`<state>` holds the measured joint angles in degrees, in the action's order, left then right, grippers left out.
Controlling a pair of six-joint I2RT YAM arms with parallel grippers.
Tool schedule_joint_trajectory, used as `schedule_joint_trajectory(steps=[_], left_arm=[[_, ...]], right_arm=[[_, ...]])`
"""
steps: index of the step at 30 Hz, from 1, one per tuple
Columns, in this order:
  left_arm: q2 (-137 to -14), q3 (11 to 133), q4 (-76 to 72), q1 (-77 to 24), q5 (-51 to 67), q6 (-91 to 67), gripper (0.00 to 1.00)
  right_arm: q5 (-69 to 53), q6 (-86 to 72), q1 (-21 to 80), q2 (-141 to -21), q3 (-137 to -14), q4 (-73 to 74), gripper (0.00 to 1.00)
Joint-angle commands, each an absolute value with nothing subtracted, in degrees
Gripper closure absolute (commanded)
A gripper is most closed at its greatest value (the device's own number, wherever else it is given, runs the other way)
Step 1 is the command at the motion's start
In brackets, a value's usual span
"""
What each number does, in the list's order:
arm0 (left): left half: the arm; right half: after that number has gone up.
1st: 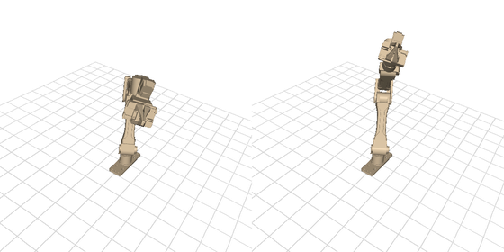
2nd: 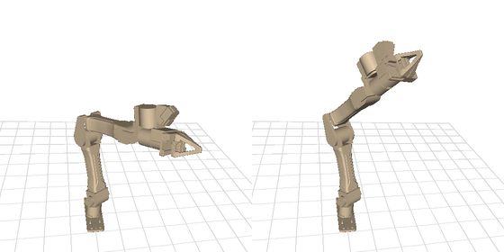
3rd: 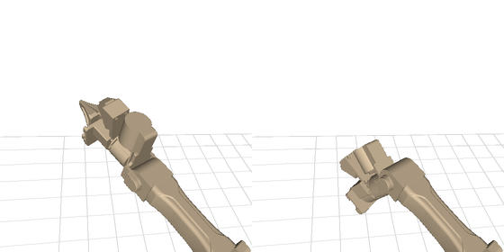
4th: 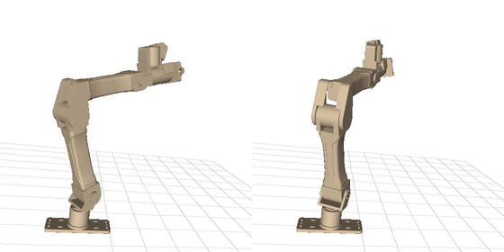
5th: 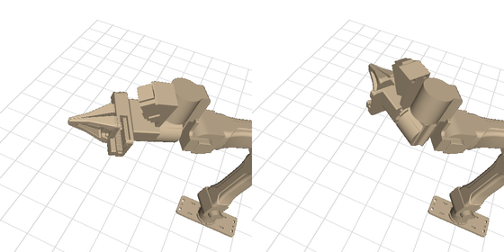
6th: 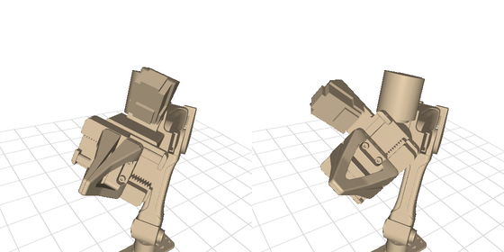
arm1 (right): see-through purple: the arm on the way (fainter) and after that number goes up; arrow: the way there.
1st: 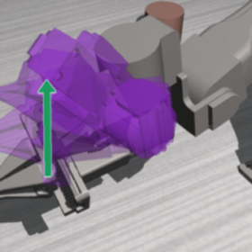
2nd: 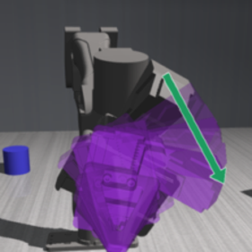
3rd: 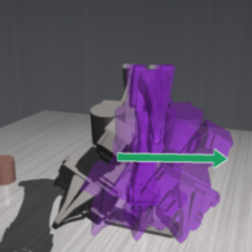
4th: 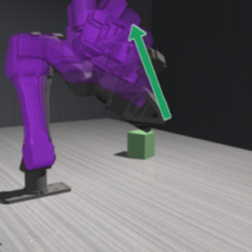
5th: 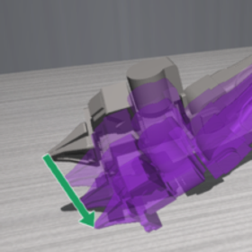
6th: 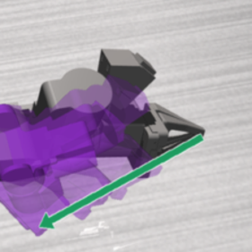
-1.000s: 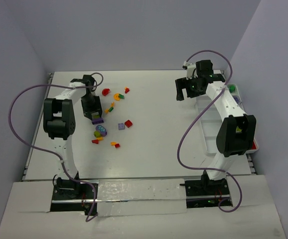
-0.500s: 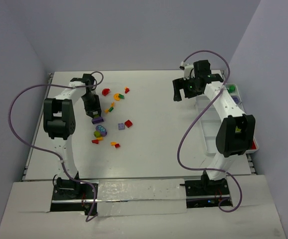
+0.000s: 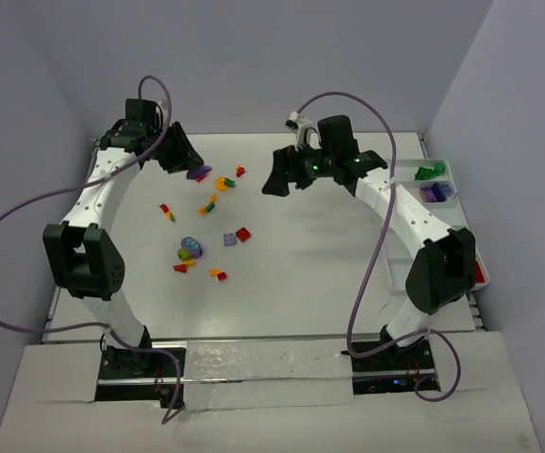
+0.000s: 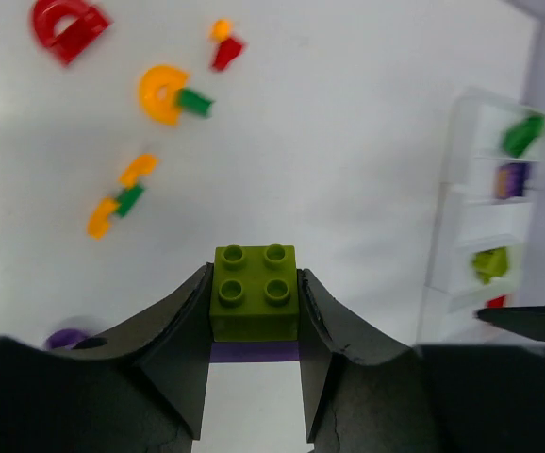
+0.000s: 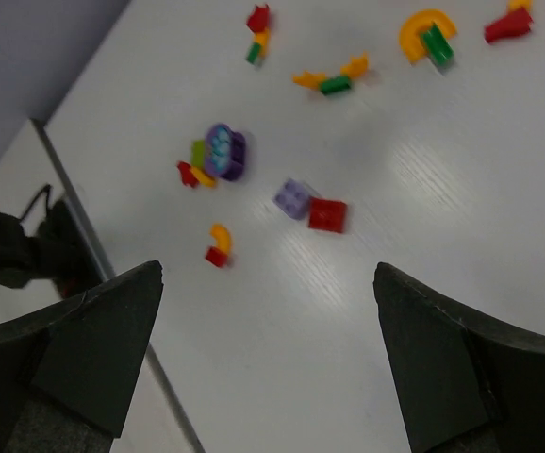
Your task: Sort the legos into containers by color
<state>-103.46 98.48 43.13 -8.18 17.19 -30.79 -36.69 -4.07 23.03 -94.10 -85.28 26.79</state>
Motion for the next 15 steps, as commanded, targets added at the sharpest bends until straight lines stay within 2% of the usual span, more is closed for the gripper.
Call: schedule_joint_trajectory(steps=[1, 7, 15], left_arm=[[-101.2, 100.6, 34.8, -11.1, 22.5, -40.0, 1.00], [-99.4, 99.2, 30.3, -15.8, 21.2, -44.5, 1.00], [-99.1, 98.6, 27.6, -18.1, 24.4, -48.1, 1.00]], right_arm=[[-37.3, -17.3, 26.1, -95.9, -92.9, 17.0, 0.00], [-35.2, -21.4, 31.2, -100.3, -98.4, 15.2, 0.00], [-23.2, -19.1, 34.3, -105.4, -106.2, 21.8, 0.01]])
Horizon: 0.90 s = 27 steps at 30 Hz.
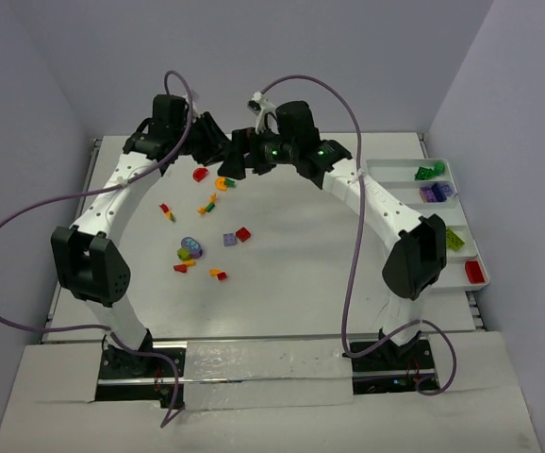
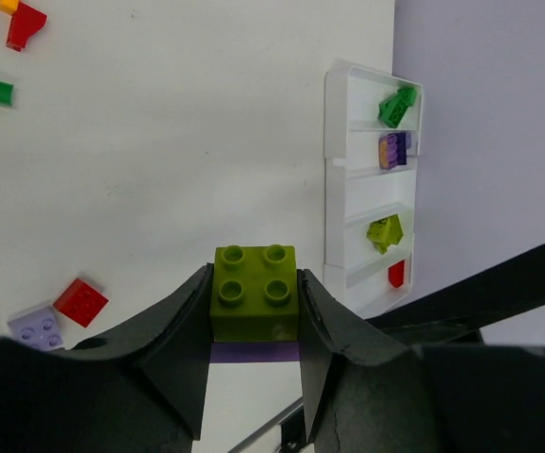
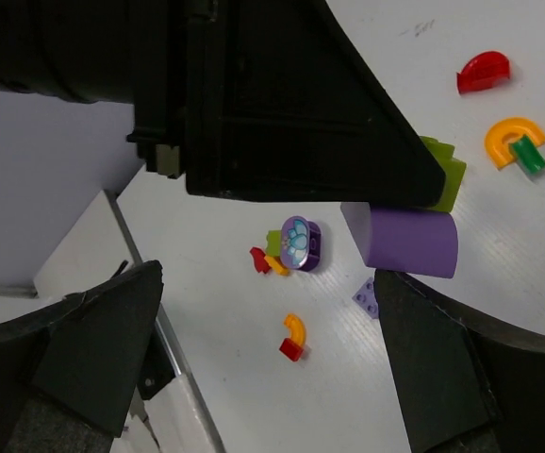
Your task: Sort the legos into containers by color
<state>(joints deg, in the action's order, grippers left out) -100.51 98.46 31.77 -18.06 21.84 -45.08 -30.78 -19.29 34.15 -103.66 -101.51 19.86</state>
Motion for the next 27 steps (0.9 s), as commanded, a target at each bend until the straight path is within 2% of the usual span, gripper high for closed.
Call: schedule_joint_trajectory(steps=[1, 6, 13, 16, 22, 27], left_arm=[[-99.0, 98.6, 27.5, -18.2, 24.6, -48.3, 1.00], [-98.7, 98.1, 26.9, -18.4, 25.9, -49.0, 1.00], [-98.5, 96.8, 26.3, -18.5, 26.4, -49.2, 1.00], [-98.3, 95.8, 25.6, -18.6, 28.0, -50.0, 1.00], [-97.9, 94.4, 24.5, -18.7, 29.4, -50.4, 1.00], [-97.9, 94.9, 24.5, -18.6, 29.2, -50.1, 1.00]], right_arm=[[-21.6, -18.8, 34.3, -105.9, -106.6, 22.5, 0.02], [-17.2, -17.7, 34.5, -106.3, -107.1, 24.5, 0.08], [-16.7, -17.2, 34.5, -105.3, -105.4, 24.1, 0.11], [-16.6, -17.1, 34.5, -105.6, -105.8, 23.2, 0.20], [-16.6, -16.5, 34.5, -106.4, -106.7, 22.2, 0.47], [-18.0, -16.2, 34.5, -106.6, -106.0, 22.6, 0.61]])
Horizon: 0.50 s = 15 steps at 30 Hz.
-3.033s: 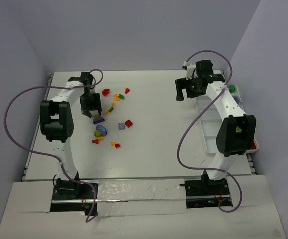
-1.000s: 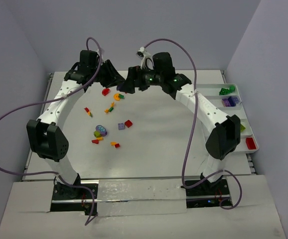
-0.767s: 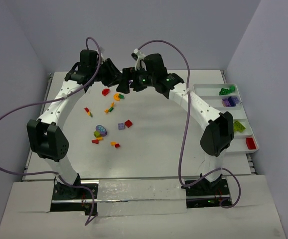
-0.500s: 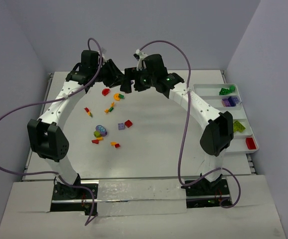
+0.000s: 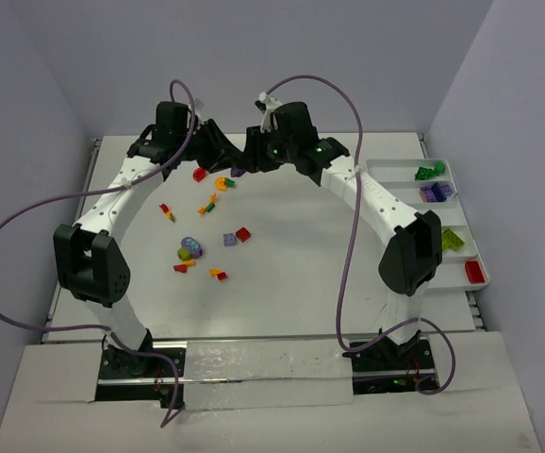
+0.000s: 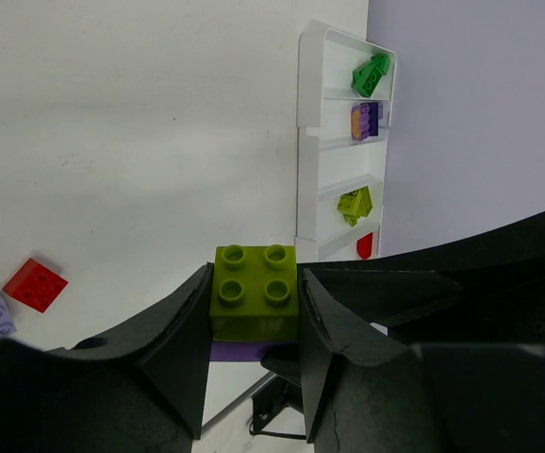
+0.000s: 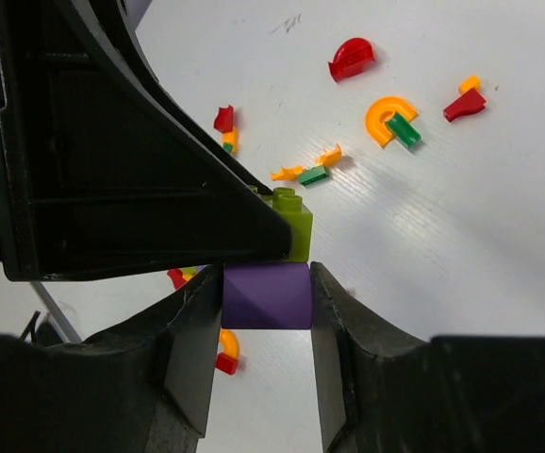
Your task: Sort the legos into containers by color
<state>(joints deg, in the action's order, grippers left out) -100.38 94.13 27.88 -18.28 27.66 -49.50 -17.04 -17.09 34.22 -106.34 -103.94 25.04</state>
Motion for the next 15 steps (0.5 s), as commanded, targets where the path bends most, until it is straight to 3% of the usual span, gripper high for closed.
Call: schedule_joint_trajectory(steps=[1, 11, 15], left_arm=[[-98.1, 95.3, 24.6, -18.6, 29.1, -49.9, 1.00], [-99.9, 100.2, 23.5, -14.0, 24.3, -49.3, 1.00], [-100.6, 101.9, 22.5, -12.3, 21.3, -48.8, 1.00]], right_arm=[[-18.4, -16.2, 34.5, -106.5, -105.5, 22.5, 0.65], [-23.9, -14.2, 34.3, -101.5, -97.9, 22.2, 1.00], [-24.5, -13.1, 33.2, -99.1, -94.3, 22.6, 1.00]])
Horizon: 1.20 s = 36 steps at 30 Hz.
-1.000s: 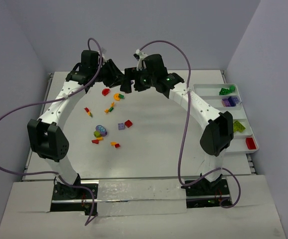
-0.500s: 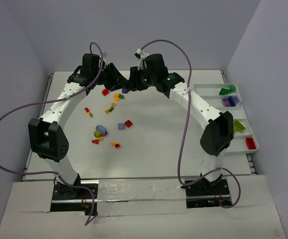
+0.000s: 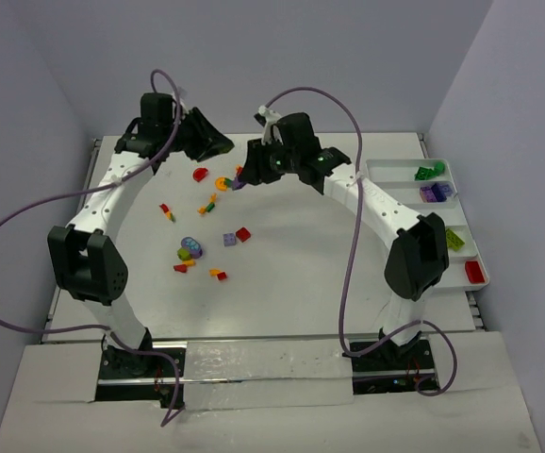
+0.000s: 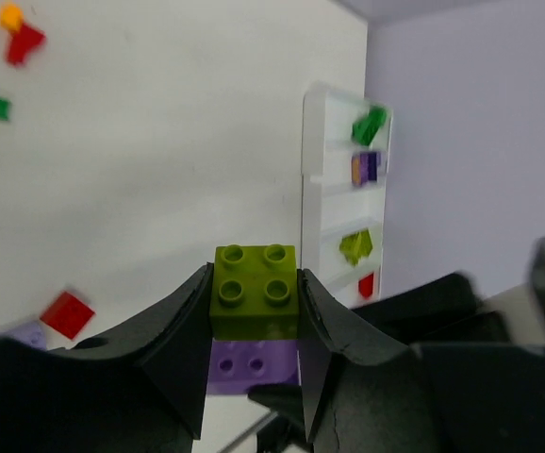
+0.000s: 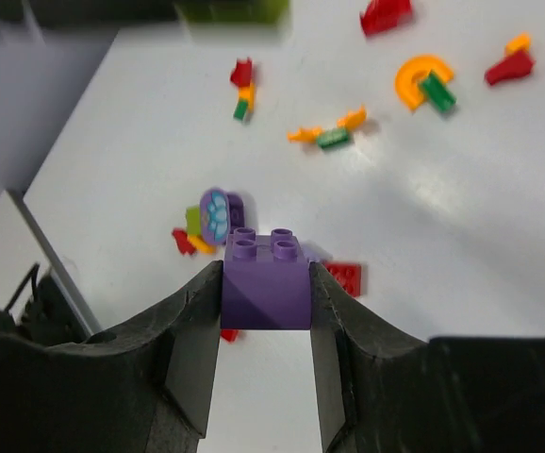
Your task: Sort the legos into containers by color
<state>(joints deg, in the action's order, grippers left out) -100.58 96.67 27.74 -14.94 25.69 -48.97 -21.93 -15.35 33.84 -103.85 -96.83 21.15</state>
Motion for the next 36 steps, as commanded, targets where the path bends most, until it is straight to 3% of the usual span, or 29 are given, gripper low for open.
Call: schedule_joint_trajectory(steps=[1, 5, 8, 16, 23, 36], left_arm=[[-100.6, 102.3, 22.3, -12.2, 20.1, -48.0, 1.00], [-99.9, 102.1, 21.3, -12.1, 16.3, -45.3, 1.00], [-99.7, 102.4, 22.9, -12.8, 13.9, -41.1, 1.00], [-98.6, 100.0, 25.9, -19.7, 9.4, -21.7, 1.00], [-99.9, 103.3, 28.9, -21.5, 13.2, -12.3, 1.00], [-102.4, 105.1, 32.7, -22.0, 13.2, -9.3, 1.00]], right_arm=[[-24.5, -12.6, 32.5, -98.1, -93.4, 23.0, 1.00], [-22.8, -10.5, 29.0, -95.8, -90.3, 24.5, 1.00], [-13.7, -5.3, 24.0, -94.7, -89.1, 27.3, 1.00], [-1.0, 4.2, 2.5, -96.1, -90.4, 32.6, 1.00], [-1.3, 9.0, -9.5, -101.1, -94.5, 33.9, 1.00], [-4.5, 16.2, -16.0, -104.6, -97.9, 39.8, 1.00]])
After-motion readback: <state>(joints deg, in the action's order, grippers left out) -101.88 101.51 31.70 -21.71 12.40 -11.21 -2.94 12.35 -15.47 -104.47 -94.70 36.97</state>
